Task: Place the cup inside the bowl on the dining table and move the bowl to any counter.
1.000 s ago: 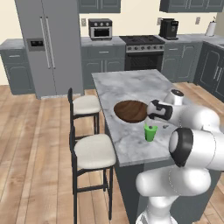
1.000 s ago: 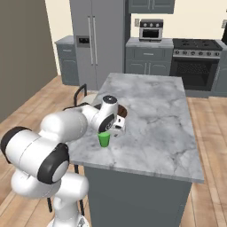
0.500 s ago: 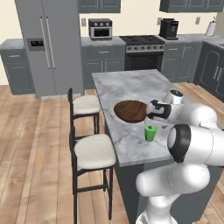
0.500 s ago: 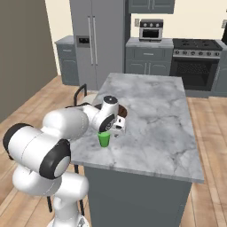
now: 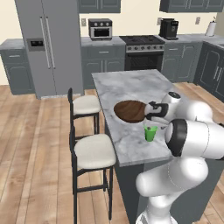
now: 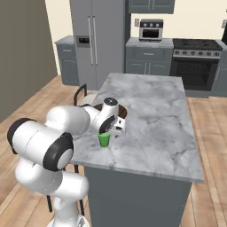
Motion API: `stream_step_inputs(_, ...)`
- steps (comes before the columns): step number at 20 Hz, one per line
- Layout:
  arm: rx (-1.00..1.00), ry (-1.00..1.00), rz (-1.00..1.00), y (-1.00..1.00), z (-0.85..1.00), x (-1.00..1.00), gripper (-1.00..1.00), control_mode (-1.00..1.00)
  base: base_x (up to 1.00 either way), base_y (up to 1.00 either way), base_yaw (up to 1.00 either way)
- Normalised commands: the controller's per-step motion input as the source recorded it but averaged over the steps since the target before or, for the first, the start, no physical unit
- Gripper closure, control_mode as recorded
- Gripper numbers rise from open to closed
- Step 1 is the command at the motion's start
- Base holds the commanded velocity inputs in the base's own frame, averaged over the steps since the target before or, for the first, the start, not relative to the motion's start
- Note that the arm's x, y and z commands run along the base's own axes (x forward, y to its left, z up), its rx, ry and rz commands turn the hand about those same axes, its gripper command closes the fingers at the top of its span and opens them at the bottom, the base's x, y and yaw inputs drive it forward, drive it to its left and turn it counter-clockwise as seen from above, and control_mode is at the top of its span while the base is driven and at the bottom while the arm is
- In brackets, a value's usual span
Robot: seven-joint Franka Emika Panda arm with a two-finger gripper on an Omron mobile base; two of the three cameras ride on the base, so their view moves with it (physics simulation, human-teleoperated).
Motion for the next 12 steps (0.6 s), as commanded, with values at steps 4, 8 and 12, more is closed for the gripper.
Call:
stream_step_inputs(4, 0.0, 0.0, 0.0, 0.0, -0.07, 0.1, -1.0, -1.0, 0.0, 0.0, 0.0)
stream_step_inputs(8, 0.0, 0.0, 0.0, 0.0, -0.12, 0.04, -1.0, -1.0, 0.0, 0.0, 0.0)
stream_step_inputs(12, 0.0, 0.01, 0.0, 0.0, -0.06, 0.0, -1.0, -1.0, 0.0, 0.0, 0.0)
